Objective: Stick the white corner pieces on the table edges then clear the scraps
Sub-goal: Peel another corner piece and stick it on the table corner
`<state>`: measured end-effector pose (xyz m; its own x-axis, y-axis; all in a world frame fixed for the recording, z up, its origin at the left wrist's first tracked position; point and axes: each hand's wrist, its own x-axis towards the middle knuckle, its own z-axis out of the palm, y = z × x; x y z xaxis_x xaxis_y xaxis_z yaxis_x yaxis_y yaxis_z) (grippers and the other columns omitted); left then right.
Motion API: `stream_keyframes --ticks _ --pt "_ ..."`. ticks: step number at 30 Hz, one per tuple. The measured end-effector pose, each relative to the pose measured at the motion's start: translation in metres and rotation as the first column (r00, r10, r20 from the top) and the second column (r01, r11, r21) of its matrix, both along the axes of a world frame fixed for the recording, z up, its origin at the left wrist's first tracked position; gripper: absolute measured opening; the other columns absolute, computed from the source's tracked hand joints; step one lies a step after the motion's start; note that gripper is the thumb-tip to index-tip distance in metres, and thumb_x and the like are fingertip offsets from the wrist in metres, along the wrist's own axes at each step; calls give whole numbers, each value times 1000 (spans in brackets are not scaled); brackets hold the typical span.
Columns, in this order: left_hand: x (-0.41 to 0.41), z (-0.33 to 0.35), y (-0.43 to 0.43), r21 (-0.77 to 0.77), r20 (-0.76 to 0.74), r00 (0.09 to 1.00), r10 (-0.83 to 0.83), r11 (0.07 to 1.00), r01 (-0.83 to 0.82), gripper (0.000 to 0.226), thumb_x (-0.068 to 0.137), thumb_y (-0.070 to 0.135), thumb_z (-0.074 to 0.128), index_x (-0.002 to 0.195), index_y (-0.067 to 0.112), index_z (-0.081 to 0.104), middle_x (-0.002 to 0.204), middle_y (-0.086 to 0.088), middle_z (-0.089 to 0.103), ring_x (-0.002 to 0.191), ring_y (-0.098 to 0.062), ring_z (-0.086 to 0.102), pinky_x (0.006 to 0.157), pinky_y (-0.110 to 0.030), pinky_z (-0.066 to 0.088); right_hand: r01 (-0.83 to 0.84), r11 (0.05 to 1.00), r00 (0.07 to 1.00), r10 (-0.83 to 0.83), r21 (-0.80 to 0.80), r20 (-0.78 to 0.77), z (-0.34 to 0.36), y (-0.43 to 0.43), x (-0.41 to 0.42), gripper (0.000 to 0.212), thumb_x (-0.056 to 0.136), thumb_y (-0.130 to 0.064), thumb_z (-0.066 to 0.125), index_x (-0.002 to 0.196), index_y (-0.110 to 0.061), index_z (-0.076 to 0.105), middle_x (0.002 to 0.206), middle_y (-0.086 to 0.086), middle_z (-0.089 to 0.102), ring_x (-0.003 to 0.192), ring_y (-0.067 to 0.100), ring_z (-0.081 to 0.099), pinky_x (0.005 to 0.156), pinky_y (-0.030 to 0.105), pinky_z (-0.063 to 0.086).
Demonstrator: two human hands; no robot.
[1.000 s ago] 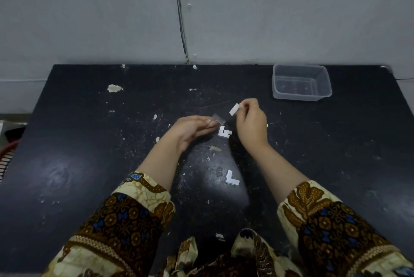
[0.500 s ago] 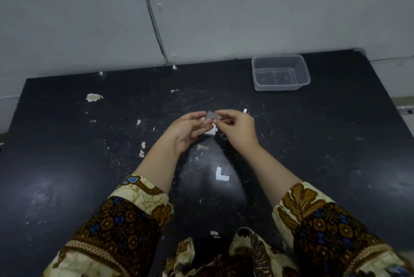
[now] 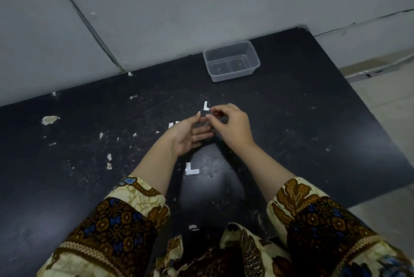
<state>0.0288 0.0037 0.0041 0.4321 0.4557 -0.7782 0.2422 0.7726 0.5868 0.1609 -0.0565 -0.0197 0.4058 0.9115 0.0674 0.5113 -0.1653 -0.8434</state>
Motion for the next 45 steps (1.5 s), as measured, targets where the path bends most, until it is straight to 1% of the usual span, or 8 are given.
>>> stream_keyframes --ticks 9,16,21,23,27,35,39,45 --pt "68 1 -24 -2 -15 997 -71 997 71 35 98 48 35 89 27 61 100 5 67 97 -12 63 99 -39 31 67 998 991 -69 -16 -112 3 -36 63 22 80 -21 75 102 -17 73 98 -1 69 87 7 66 85 25 55" --pt "158 -4 -59 8 -107 987 -118 993 120 38 96 47 40 112 19 61 119 -3 64 104 -18 61 111 -43 29 55 984 988 -79 -172 -135 3 -82 153 21 79 -26 76 99 -18 74 91 -3 73 81 9 67 81 27 56" --pt "247 -12 -103 6 -140 973 -185 982 188 45 97 43 40 130 15 51 132 -7 58 112 -22 59 111 -43 29 76 889 997 -73 -452 24 1 -135 246 19 79 -33 75 95 -25 75 92 -5 74 88 12 67 84 31 55" --pt "279 -14 -122 6 -148 961 -234 971 238 40 97 43 40 122 15 55 132 -7 58 113 -22 59 111 -43 30 167 835 986 -131 -525 105 -1 -158 279 19 78 -36 75 93 -26 75 95 -4 74 92 15 67 82 30 54" --pt "336 -17 -164 17 -145 931 -334 940 340 30 97 43 43 94 18 60 119 -5 63 88 -15 64 107 -40 33 323 724 946 -254 -609 200 -3 -209 337 12 79 -35 74 85 -24 74 94 -2 74 94 18 67 73 26 50" --pt "401 -25 -229 50 -197 828 -526 838 544 29 96 42 46 93 19 62 96 0 66 85 -16 65 96 -39 40 363 525 911 -373 -770 175 -9 -279 398 7 79 -18 77 80 -15 71 76 -1 69 70 14 59 50 20 38" --pt "414 -26 -243 65 -240 792 -561 805 590 29 96 42 46 93 19 63 97 0 67 90 -19 65 100 -40 40 391 458 895 -390 -798 215 -16 -293 406 23 76 -29 79 91 -14 71 92 3 70 78 19 60 61 24 43" --pt "425 -25 -254 80 -307 745 -592 764 640 30 97 42 45 96 18 63 109 -3 67 94 -20 64 100 -41 40 376 483 892 -421 -791 167 -20 -301 412 32 75 -33 80 98 -14 70 100 6 70 94 23 66 70 26 48"
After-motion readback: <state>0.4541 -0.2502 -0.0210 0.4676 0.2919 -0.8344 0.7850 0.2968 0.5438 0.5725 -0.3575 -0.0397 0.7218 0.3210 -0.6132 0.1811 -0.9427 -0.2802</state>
